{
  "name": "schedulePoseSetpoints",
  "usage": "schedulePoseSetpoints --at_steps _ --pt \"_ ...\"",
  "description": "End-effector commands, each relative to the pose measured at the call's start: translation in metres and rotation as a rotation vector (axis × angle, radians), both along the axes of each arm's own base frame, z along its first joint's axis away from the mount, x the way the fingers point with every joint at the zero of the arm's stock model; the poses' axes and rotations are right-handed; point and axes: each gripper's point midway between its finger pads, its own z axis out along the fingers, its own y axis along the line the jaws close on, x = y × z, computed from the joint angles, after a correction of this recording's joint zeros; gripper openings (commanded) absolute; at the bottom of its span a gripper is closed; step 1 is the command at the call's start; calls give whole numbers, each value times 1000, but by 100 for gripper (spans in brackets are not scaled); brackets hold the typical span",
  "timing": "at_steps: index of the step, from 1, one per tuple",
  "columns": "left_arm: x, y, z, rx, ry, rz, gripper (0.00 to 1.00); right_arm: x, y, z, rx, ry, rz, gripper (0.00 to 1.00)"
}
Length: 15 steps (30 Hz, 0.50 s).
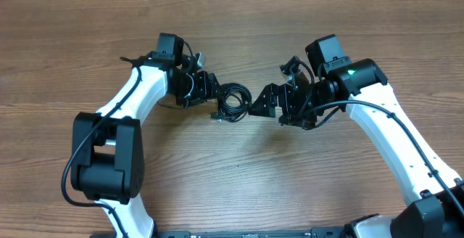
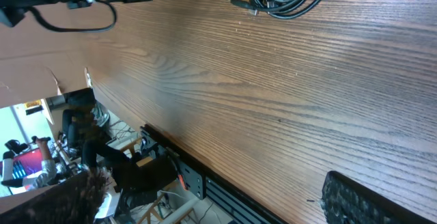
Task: Untangle cables
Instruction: 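Grasp the black cable coil with both grippers from either side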
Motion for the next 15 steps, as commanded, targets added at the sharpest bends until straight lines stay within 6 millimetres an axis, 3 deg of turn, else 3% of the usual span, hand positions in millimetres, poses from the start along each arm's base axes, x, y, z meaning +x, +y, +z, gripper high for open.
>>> schedulePoseSetpoints --at_steps 1,7,15 --pt "0 -15 -7 -18 15 -20 63 3 0 3 -1 -22 -4 100" --pt "0 -29 -18 30 15 -8 61 4 1 4 1 -28 -4 100" --pt "2 -24 -27 130 4 28 45 4 1 3 1 -29 -4 100"
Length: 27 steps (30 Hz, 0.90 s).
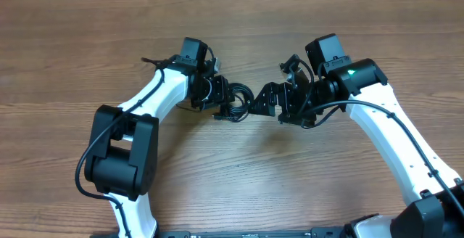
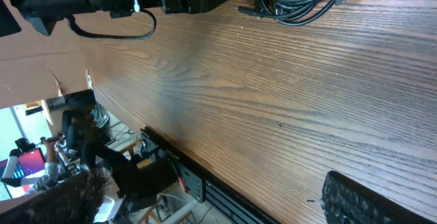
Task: Untangle cables
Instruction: 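Grasp the black cable coil with both grippers from either side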
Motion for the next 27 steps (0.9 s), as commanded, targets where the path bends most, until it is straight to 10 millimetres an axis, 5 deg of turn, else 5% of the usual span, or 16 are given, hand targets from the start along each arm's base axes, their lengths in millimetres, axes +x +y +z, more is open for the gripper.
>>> schedulePoseSetpoints --at_steps 1,16,27 --pt "6 6 -5 46 -6 31 43 1 0 3 -3 -14 -3 100" --pt "12 13 -8 94 -32 47 30 0 0 2 -5 -9 -3 100" --pt "7 1 -7 91 -33 25 29 0 0 2 -5 -10 -3 100"
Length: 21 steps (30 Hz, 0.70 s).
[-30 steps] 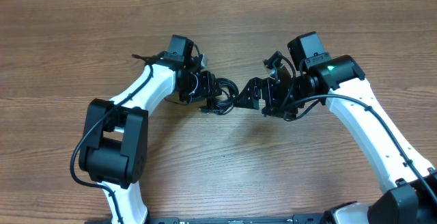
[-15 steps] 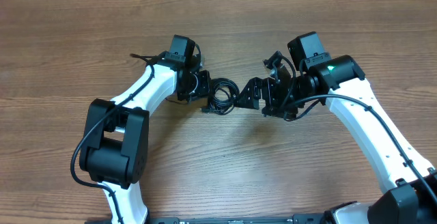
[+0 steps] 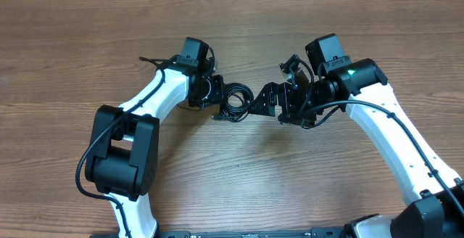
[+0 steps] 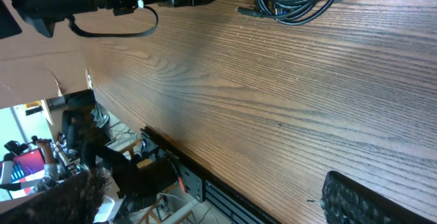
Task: Untangle cables
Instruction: 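Grasp the black cable coil with both grippers from either side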
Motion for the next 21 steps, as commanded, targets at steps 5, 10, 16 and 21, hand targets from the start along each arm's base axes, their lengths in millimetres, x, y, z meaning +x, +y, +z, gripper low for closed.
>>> schedulePoseSetpoints --at_steps 5,10,16,21 --pt "1 -7 -2 11 -8 -9 16 0 -1 2 -6 -6 -2 100" --pt "3 -7 0 7 -11 -8 4 -1 -1 2 -7 -5 -2 100" --pt "4 -14 28 -24 13 -20 4 -1 -1 2 -7 -4 -2 100" --pt "6 -19 77 -45 19 -35 4 -2 -1 2 -9 3 -3 100"
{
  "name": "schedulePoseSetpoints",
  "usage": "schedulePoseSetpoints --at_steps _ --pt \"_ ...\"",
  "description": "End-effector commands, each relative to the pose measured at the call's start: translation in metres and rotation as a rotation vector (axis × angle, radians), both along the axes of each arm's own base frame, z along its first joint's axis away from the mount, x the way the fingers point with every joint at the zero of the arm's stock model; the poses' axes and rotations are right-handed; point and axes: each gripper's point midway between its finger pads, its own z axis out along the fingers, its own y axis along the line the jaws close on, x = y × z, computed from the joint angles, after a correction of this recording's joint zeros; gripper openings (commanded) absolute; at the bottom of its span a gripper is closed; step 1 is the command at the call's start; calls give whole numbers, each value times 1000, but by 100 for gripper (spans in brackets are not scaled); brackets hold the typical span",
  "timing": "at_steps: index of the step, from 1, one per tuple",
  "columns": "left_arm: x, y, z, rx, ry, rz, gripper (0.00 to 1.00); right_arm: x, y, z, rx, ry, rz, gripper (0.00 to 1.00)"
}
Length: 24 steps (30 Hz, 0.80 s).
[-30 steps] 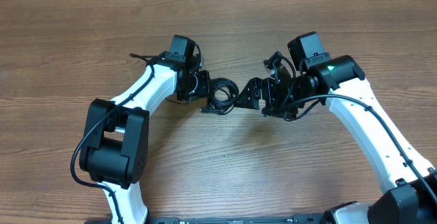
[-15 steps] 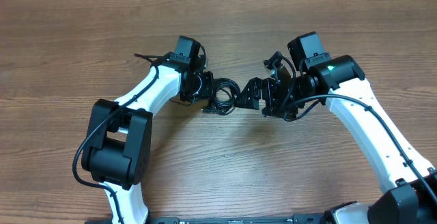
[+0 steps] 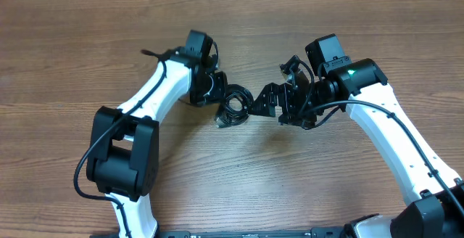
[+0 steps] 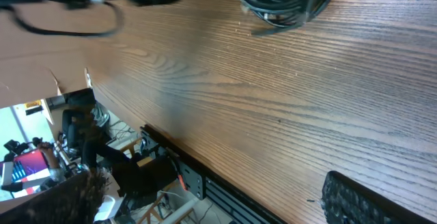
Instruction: Untangle cables
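A black cable bundle (image 3: 234, 106), coiled into loops, sits at the middle of the wooden table (image 3: 290, 187). My left gripper (image 3: 220, 93) comes at it from the left and is shut on its left side. In the right wrist view the cable bundle (image 4: 283, 2) is blurred at the top edge, with the dark left gripper beside it. My right gripper (image 3: 259, 104) stands open just right of the bundle, apart from it. Only one of its fingers (image 4: 362, 200) shows, at the bottom right.
The table's front edge with a black rail (image 4: 205, 183) runs through the right wrist view, room clutter beyond it. The left arm's base (image 3: 116, 165) stands at the front left, and the right arm's white link (image 3: 395, 144) crosses the front right.
My left wrist has turned and shifted slightly back. The cable bundle has shifted with it, its loops now sitting a little nearer and a connector end hanging toward the front. The right arm has not moved.
My left gripper first stood left of the bundle, clear of it. It then reached the bundle's left side and stayed there. Now the bundle has shifted along with that gripper. My right gripper stayed open to the right throughout.
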Motion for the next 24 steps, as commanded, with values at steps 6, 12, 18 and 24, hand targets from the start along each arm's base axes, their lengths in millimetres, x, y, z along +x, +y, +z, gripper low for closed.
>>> schedulePoseSetpoints --at_steps 6,12,18,24 --pt "12 -20 102 -97 -79 -35 4 -1 -1 2 -7 -4 -3 100" --pt "-1 -40 141 -258 -69 -81 4 -1 -1 2 -7 -2 -2 100" --pt "-9 -41 158 -297 -43 -29 4 -2 0 3 -2 -9 8 100" --pt "-17 -36 167 -292 28 105 4 2 8 12 62 -68 62 100"
